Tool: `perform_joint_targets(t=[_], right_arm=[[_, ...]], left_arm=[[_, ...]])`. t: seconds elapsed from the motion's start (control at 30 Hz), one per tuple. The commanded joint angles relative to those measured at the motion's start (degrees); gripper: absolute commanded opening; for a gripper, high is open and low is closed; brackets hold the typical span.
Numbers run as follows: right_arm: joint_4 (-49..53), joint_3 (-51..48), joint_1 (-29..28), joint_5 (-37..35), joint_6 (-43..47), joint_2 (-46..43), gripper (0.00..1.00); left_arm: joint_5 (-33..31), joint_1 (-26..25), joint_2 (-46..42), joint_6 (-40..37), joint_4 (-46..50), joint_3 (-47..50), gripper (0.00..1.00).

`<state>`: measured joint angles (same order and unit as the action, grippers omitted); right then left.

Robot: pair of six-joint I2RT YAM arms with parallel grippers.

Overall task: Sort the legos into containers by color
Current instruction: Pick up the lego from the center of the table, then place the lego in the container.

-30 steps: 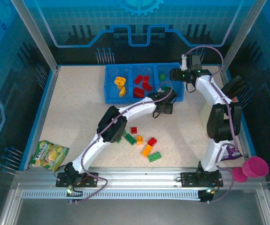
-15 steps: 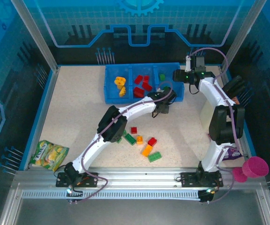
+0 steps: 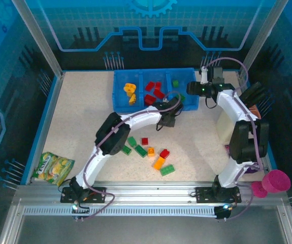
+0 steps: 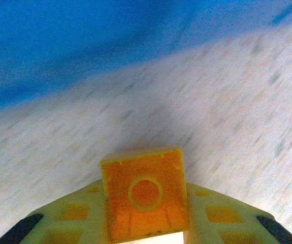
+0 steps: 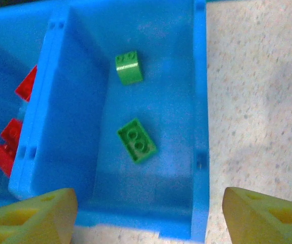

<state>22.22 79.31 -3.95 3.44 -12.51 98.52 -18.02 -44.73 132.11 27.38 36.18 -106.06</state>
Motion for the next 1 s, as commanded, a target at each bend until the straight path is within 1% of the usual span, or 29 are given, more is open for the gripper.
perform_joint_targets(t=[0.0,0.07,0.13,0.23,0.33,0.4,0.5,0.57,0.67,0.8,0.97], right_arm=[[-1.7,-7.4,0.4,4.3,-3.0,-6.1,0.75],[-2.6,-11.3,-0.1,5.8,-4.0,-8.7,0.74],[-2.7,-13.7,-1.2,7.5,-3.7,-10.6,0.73],[0.3,-15.0,-4.6,6.3,-2.3,-12.6,0.72],[4.6,-14.6,-9.4,3.9,-0.3,-13.1,0.73],[7.1,-14.4,-12.1,4.5,0.6,-12.7,0.74],[12.3,-12.4,-13.8,8.2,1.6,-10.9,0.75],[14.9,-11.7,-15.5,9.0,2.3,-10.3,0.74],[16.6,-11.8,-18.6,7.6,2.1,-10.3,0.74],[17.7,-11.8,-22.6,5.6,0.6,-9.9,0.74],[21.3,-11.6,-28.4,-1.6,0.4,-9.2,0.74]], left_arm=[[-4.2,1.6,-13.6,-5.6,1.8,5.5,0.24],[-4.3,3.2,-19.3,-7.8,1.7,7.7,0.24],[-3.1,5.4,-24.1,-9.3,1.5,8.7,0.24],[-1.1,9.5,-29.2,-11.7,0.8,8.9,0.25],[-1.4,14.0,-31.0,-15.0,-0.2,8.2,0.26],[-1.3,17.3,-30.6,-16.4,0.0,6.4,0.26],[0.7,21.1,-29.8,-16.5,-1.7,5.6,0.26],[1.6,23.3,-27.8,-16.4,-2.6,4.5,0.26],[3.0,25.8,-23.3,-16.5,-2.9,2.5,0.26],[4.2,27.8,-17.7,-16.3,-3.2,0.0,0.26],[6.6,29.8,-11.5,-14.0,-4.8,-2.8,0.26]])
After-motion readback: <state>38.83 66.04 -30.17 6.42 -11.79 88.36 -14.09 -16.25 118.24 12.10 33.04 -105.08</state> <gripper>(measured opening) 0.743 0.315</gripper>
